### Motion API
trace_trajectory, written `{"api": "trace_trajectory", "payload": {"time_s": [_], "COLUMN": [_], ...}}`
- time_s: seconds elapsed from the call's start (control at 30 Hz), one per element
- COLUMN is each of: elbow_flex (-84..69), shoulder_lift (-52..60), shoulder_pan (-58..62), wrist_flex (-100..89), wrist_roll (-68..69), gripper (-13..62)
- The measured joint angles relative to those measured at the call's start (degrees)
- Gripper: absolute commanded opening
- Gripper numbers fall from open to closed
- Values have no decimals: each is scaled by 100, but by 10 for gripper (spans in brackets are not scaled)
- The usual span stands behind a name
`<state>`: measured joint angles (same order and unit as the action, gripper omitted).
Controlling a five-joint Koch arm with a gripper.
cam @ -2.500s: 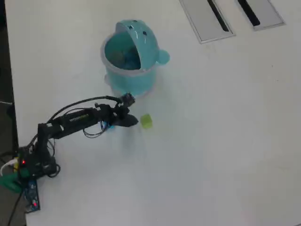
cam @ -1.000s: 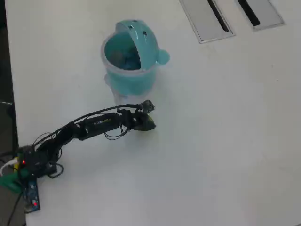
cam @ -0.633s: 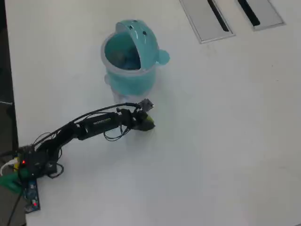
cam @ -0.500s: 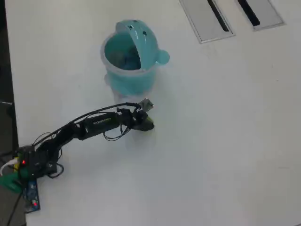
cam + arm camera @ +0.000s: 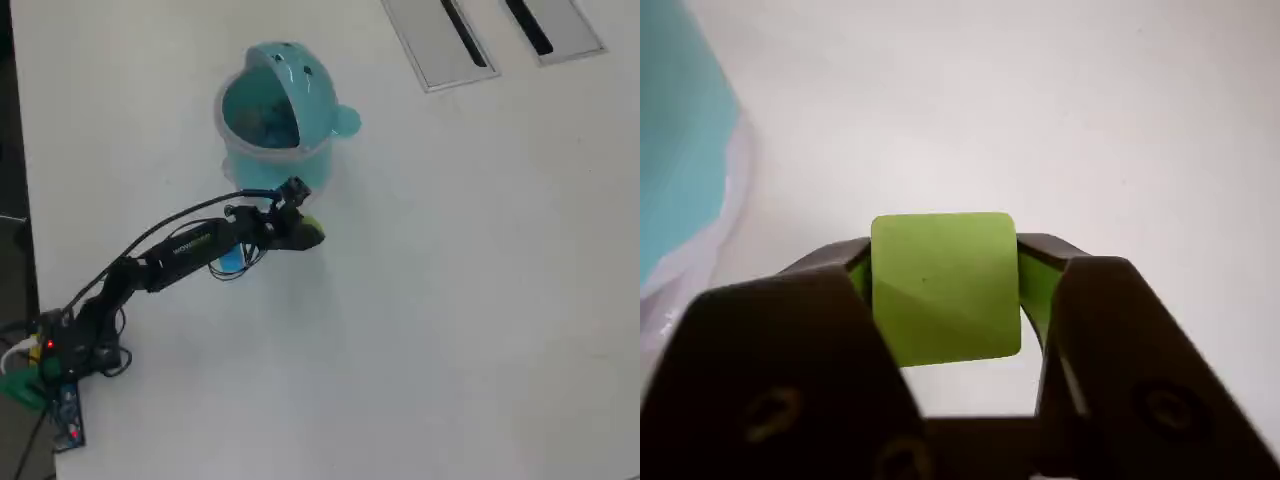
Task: Grasp RGB lego blocks and put them in the bin one by one.
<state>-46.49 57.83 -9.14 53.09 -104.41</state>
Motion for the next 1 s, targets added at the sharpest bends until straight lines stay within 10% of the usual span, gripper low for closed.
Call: {"api": "trace_trajectory", "payload": {"time_s": [1.0], "elbow_flex": [800], "shoulder_lift": [1942], "shoulder_pan": [-2373], "wrist_flex": [211], "wrist_roll": [1652], "gripper": [103]}}
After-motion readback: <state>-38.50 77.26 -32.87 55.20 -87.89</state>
